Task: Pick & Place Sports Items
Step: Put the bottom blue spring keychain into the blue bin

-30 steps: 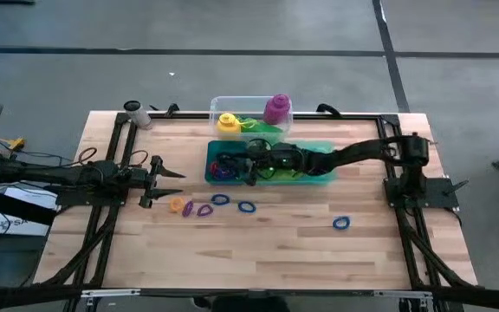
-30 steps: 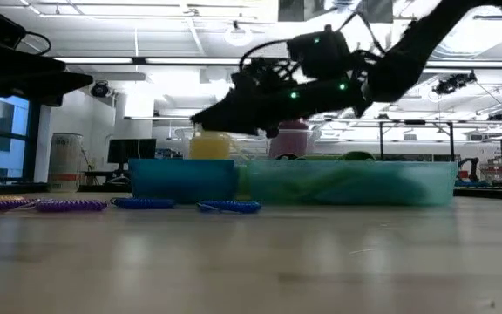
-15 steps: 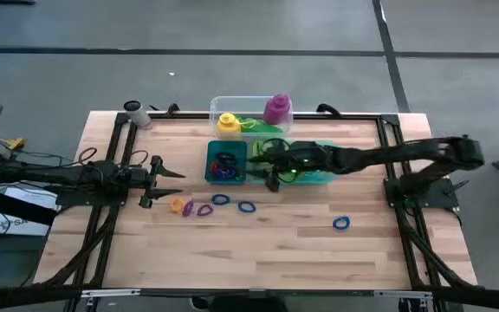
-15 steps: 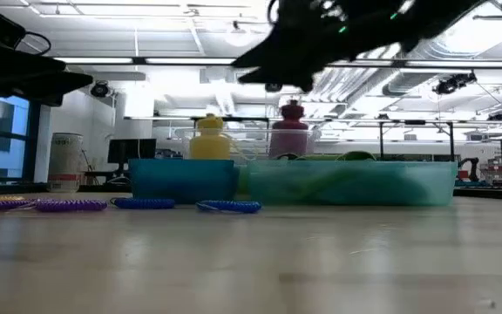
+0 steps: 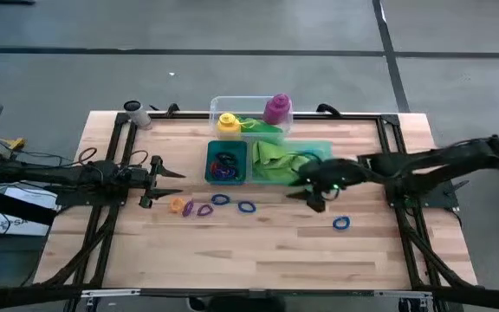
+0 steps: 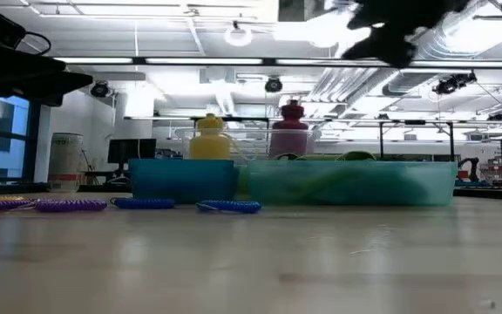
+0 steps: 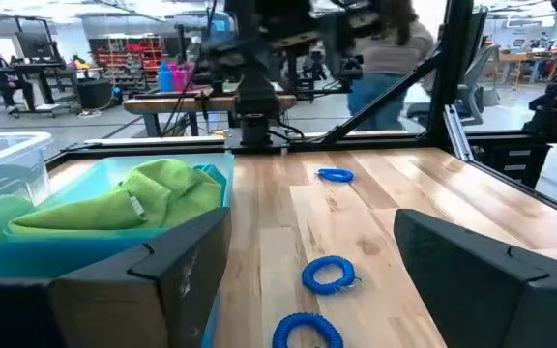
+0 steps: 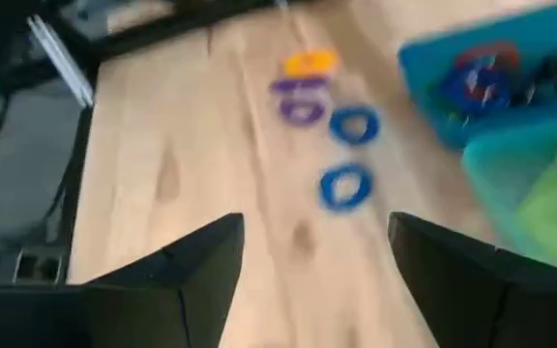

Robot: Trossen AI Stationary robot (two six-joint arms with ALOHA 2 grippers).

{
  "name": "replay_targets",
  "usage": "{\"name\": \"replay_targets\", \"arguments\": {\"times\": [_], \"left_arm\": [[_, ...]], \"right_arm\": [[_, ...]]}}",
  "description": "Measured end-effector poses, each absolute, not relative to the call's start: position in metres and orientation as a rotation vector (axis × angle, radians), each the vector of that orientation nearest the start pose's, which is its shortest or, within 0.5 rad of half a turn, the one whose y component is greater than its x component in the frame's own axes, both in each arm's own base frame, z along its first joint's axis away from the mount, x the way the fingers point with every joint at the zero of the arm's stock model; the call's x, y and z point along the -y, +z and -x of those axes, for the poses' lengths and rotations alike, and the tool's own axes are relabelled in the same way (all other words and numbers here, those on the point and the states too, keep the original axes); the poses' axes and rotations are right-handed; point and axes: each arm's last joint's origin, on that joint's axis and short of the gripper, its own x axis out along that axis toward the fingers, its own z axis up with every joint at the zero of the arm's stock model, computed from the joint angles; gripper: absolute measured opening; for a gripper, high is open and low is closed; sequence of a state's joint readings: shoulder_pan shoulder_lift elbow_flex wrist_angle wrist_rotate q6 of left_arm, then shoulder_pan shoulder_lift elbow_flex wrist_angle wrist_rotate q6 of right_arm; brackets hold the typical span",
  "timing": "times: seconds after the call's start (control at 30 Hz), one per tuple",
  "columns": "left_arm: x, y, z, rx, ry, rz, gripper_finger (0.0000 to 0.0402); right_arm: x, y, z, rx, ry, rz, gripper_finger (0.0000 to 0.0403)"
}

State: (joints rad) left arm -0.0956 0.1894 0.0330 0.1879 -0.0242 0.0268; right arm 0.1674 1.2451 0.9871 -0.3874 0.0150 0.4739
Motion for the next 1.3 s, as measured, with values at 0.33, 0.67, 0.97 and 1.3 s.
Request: {"name": "replay_targets", "arguments": {"times": [0.33, 0.67, 0.97, 1.3], "left_arm": [[0.01, 0.177, -0.108, 0.032, -0.071, -0.025, 0.0236], [0.01, 0.177, -0.108, 0.033, -0.072, -0.025, 0.0236], [0.01, 0.177, -0.108, 0.032, -0.071, -0.025, 0.0236], [0.01, 0.177, -0.108, 0.033, -0.071, -0.025, 0.0236]], "right_arm": [[-0.115, 0.246, -0.242, -0.82, -0.078, -0.41, 0.0207], [-0.152, 0.232, -0.207, -1.021, -0.062, -0.426, 0.0207], [-0.159, 0.224, -0.181, -1.174, -0.142, -0.361, 0.0207], [-0.164, 0.203, -0.183, -1.27, -0.146, -0.199, 0.0207]]}}
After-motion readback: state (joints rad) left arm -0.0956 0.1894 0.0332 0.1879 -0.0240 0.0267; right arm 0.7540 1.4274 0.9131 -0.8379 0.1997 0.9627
